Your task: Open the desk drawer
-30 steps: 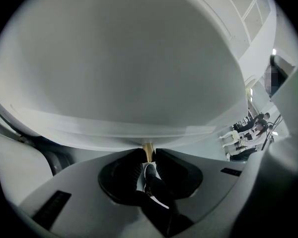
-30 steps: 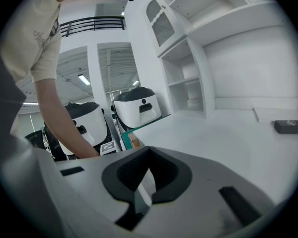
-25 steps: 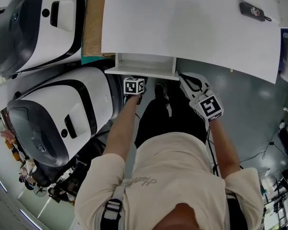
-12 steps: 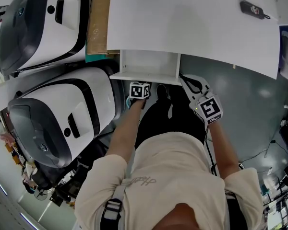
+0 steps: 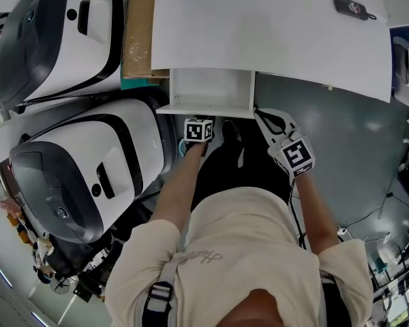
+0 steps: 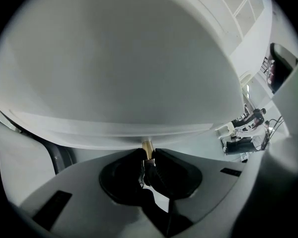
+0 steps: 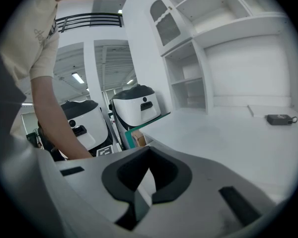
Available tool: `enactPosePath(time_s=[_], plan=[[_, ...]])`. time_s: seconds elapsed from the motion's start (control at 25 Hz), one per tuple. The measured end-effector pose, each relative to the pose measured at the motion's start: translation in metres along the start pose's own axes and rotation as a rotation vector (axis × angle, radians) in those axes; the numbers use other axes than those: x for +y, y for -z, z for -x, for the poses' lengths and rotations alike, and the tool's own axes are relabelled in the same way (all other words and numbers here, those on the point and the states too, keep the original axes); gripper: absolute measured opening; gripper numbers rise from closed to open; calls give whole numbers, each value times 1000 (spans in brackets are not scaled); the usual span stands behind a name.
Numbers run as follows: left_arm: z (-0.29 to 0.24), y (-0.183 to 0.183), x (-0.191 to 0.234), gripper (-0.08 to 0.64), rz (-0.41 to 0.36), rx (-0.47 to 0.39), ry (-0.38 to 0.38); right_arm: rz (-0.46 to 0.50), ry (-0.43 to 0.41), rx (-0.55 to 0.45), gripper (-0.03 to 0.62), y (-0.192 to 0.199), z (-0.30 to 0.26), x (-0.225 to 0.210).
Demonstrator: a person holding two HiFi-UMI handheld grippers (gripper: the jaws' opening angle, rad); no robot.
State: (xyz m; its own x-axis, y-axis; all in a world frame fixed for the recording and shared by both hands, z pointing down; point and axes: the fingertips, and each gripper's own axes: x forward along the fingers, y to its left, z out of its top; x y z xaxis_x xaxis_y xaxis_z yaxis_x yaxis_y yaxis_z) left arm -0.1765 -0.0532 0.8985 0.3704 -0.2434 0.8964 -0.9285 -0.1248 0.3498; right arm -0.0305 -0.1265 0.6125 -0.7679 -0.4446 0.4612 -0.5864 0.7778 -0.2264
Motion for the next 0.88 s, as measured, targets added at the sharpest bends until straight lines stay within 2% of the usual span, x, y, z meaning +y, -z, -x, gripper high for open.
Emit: enactPosePath(time_s=[0.88], plan=[[12,45,-5,78,2,5,29,-23,41,13,2,24,17,36]])
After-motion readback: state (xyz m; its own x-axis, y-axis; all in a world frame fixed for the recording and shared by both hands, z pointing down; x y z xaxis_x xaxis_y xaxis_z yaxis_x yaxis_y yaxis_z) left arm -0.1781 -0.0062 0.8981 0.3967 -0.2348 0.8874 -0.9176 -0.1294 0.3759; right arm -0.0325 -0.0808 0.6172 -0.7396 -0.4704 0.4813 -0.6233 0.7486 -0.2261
